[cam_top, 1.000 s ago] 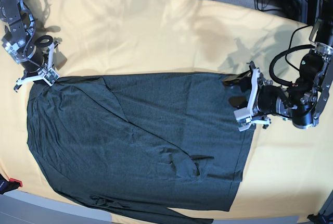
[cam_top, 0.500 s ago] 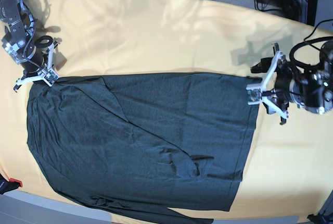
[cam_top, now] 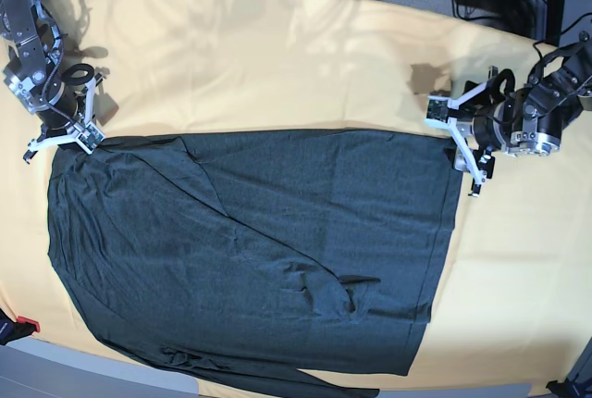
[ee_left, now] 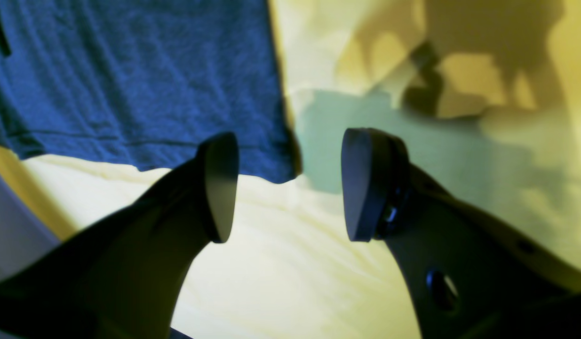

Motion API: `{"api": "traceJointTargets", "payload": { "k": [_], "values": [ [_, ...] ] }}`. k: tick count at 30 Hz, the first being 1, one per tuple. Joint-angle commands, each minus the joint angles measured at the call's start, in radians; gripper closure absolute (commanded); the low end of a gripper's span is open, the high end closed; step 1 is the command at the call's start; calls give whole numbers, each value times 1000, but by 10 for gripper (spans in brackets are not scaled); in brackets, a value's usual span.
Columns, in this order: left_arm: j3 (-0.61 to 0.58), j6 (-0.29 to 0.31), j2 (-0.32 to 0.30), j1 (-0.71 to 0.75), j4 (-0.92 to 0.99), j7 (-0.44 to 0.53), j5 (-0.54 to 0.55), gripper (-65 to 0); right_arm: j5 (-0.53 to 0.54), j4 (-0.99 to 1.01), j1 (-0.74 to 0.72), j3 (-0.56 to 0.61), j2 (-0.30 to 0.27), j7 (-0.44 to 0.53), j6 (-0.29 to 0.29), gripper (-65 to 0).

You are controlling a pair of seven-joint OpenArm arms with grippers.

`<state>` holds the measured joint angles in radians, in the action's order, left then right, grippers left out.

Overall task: Fold the T-shirt properly
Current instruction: 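Hold the side edge with both grippers and lift slightly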

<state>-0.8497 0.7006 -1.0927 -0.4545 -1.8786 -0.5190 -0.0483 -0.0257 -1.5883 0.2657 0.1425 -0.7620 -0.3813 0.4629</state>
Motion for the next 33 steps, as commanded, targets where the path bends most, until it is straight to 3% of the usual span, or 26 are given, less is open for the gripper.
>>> {"api": "traceJointTargets", "payload": {
  "k": [1,6,8,19,27,33],
  "values": [
    [12,-2,-18,-19,11,40,-21,-342,-4,5,6,0,-17,-68,18,0],
    [12,-2,-16,-20,116,266,-165,-342,-4,5,6,0,-17,-68,4,0],
    [12,-2,-6,-20,150,315,-203,-342,-4,5,5,0,-17,-68,3,0],
    [12,-2,88,-20,294,318,-243,-342,-4,5,5,0,-17,-68,3,0],
    [12,-2,89,-81,295,317,-235,-342,-5,5,5,0,-17,-68,4,0],
    [12,-2,76,-128,295,317,-171,-342,-5,5,5,0,-17,-68,4,0]
  ]
}}
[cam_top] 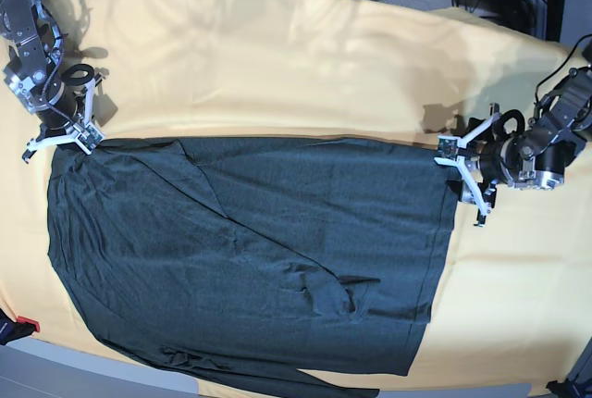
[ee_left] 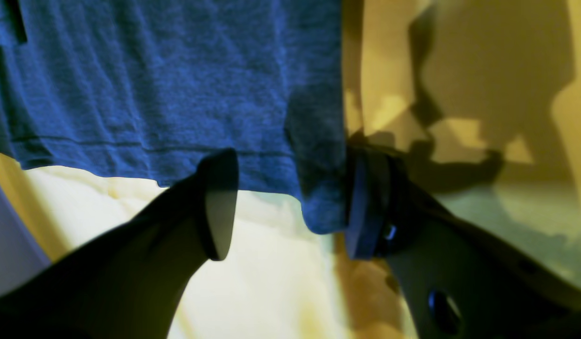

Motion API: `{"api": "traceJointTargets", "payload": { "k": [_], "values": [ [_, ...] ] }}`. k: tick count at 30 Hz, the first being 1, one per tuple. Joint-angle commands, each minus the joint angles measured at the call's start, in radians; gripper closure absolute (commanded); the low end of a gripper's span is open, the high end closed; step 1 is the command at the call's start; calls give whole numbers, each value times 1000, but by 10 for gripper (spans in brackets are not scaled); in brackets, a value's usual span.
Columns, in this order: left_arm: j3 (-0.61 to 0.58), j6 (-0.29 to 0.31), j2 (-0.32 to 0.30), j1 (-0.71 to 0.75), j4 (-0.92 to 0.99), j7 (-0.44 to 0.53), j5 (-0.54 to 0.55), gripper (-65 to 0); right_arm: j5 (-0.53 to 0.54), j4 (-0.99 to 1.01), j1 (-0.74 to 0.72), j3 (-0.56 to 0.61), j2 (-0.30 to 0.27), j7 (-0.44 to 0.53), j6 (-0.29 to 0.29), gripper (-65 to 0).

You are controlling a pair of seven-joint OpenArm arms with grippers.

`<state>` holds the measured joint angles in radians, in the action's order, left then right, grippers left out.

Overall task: Fold the T-shirt properly
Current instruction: 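Hold the side edge with both grippers and lift slightly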

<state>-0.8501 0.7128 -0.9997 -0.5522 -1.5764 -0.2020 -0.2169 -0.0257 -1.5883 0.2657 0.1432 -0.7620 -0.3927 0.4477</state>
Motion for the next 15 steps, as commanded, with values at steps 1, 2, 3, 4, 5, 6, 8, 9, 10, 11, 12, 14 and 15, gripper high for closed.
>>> {"api": "traceJointTargets", "payload": {
  "k": [1,2,3,4,5,6,8,9,10,11,12,14,15],
  "values": [
    [13,-15,-19,-30,-7,0,-2,-342,-5,5,5,0,-17,-56,19,0],
    [13,-15,-20,-30,-7,-1,-3,-342,-5,5,5,-1,-17,-56,19,0],
    [13,-15,-21,-30,-7,-6,-3,-342,-5,5,5,0,-17,-56,19,0],
    [13,-15,-23,-30,-7,-8,-3,-342,-5,5,5,0,-17,-56,19,0],
    [13,-15,-23,-30,-7,-8,-3,-342,-5,5,5,0,-17,-56,19,0],
    [13,-15,-23,-30,-7,-9,-3,-342,-5,5,5,0,-17,-56,19,0],
    [13,-15,-23,-30,-7,-14,-18,-342,-5,5,5,-1,-17,-56,19,0],
    [13,-15,-23,-30,-7,-17,-29,-342,-5,5,5,-1,-17,-56,19,0],
    [13,-16,-23,-30,-7,-22,-38,-342,-5,5,5,0,-17,-56,19,0],
    [13,-46,-23,-30,-7,-31,-37,-342,-5,5,5,0,-17,-56,19,0],
    [13,-69,-23,-30,-7,-35,-37,-342,-5,5,5,-1,-17,-57,19,0],
    [13,-97,-23,-30,-7,-34,-37,-342,-5,5,6,0,-17,-57,19,0],
    [13,-108,-22,-30,-7,-34,-35,-342,-5,5,6,0,-17,-57,19,0]
  ]
}}
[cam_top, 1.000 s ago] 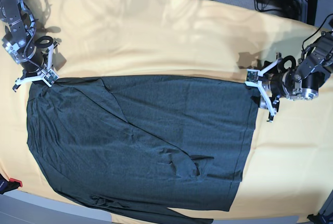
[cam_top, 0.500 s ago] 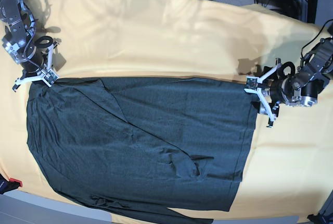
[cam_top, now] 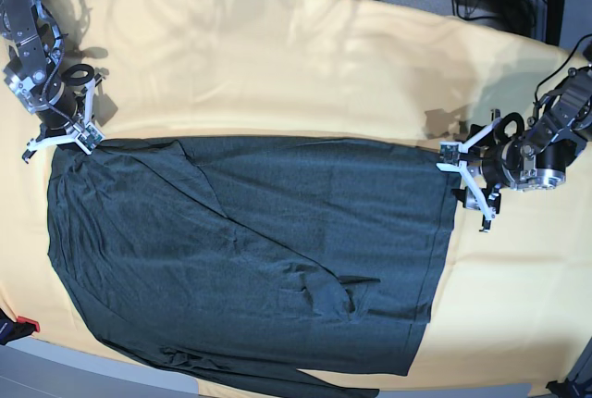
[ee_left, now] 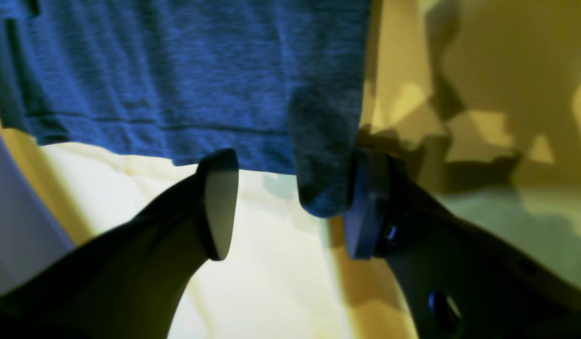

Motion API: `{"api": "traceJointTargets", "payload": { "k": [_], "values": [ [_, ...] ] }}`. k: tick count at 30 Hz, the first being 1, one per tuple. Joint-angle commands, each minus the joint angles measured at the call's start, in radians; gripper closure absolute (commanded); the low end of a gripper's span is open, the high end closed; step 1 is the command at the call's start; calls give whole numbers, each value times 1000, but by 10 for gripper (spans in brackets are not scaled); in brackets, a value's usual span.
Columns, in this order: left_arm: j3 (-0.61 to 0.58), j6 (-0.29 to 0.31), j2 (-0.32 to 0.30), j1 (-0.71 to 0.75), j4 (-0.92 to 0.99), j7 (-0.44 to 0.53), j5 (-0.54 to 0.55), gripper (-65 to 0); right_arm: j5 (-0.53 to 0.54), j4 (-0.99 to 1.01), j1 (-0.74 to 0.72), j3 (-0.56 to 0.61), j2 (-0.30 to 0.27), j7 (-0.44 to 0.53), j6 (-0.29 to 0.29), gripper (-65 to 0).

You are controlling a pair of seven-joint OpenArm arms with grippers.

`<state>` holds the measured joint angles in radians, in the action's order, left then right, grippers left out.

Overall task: Fold the T-shirt properly
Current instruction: 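Hold the side edge with both grippers and lift slightly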

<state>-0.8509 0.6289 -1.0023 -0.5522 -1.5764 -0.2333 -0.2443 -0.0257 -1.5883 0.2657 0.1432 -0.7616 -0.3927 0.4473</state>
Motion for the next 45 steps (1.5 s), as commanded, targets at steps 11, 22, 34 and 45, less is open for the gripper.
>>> {"api": "traceJointTargets", "payload": {
  "k": [11,22,34,45],
  "values": [
    [13,-34,-13,-30,-7,-3,126,-342,-5,5,6,0,-18,-57,19,0],
    [13,37,-12,-27,-7,-4,195,-342,-5,5,6,0,-18,-57,19,0],
    [13,67,-12,-21,-5,-27,190,-342,-5,5,5,-1,-18,-57,19,0],
    [13,-54,6,-22,0,-29,192,-342,-4,5,5,-1,-17,-56,20,0]
  ]
}}
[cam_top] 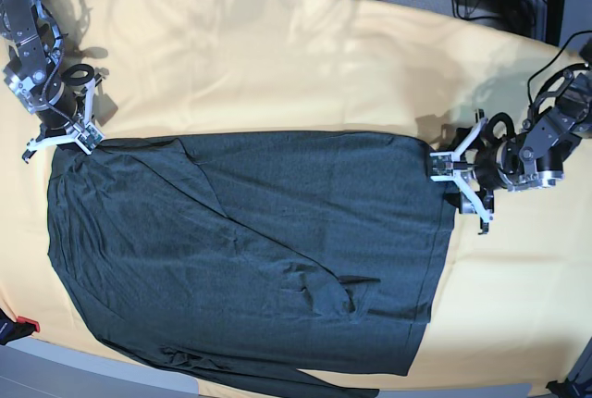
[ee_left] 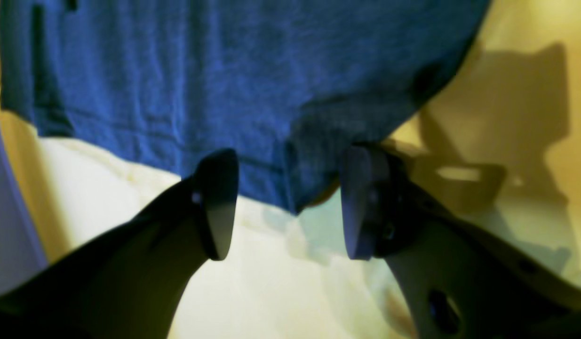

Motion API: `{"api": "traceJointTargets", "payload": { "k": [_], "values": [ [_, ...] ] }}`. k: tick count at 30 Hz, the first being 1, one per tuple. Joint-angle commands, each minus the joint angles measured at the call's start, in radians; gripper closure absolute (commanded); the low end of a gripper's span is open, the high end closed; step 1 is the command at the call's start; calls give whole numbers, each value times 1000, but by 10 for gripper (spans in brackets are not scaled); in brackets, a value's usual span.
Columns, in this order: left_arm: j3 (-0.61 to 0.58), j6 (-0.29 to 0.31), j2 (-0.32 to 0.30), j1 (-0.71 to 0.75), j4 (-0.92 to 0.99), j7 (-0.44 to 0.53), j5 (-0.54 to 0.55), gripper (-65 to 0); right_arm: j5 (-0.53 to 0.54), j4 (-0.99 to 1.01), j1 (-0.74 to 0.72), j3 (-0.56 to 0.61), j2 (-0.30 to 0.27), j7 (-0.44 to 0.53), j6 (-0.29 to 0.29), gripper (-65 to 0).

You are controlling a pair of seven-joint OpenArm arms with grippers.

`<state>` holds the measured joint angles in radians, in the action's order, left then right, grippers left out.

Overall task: Fold the T-shirt properly
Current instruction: 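Hold the side edge with both grippers and lift slightly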

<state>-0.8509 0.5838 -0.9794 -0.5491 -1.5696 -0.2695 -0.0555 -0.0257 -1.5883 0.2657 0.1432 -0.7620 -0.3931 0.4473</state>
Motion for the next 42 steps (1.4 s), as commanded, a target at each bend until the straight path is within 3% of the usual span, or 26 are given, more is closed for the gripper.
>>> {"api": "traceJointTargets", "payload": {
  "k": [1,4,12,13,16,17,25,31,42],
  "values": [
    [13,13,-12,-24,0,8,3,-342,-4,5,3,-1,-17,-56,19,0],
    [13,50,12,-25,42,10,-15,-342,-4,5,3,0,-17,-57,19,0],
    [13,54,66,-25,145,30,-21,-326,-4,5,3,0,-17,-63,19,0],
    [13,56,66,-25,144,30,-21,-284,-5,5,3,0,-17,-63,19,0],
    [13,74,65,-32,141,29,-21,-51,-5,5,3,-1,-17,-63,19,0],
    [13,86,65,-34,137,29,-21,0,-5,5,3,0,-17,-63,19,0],
    [14,97,31,-77,-16,-14,19,0,-5,5,3,-1,-17,-64,19,0],
    [14,3,-10,-112,-101,-39,39,0,-5,-5,3,-1,-18,-64,-3,0],
    [14,24,-60,-111,-95,-53,53,0,-3,-132,6,-1,-97,-101,-10,0]
  ]
}}
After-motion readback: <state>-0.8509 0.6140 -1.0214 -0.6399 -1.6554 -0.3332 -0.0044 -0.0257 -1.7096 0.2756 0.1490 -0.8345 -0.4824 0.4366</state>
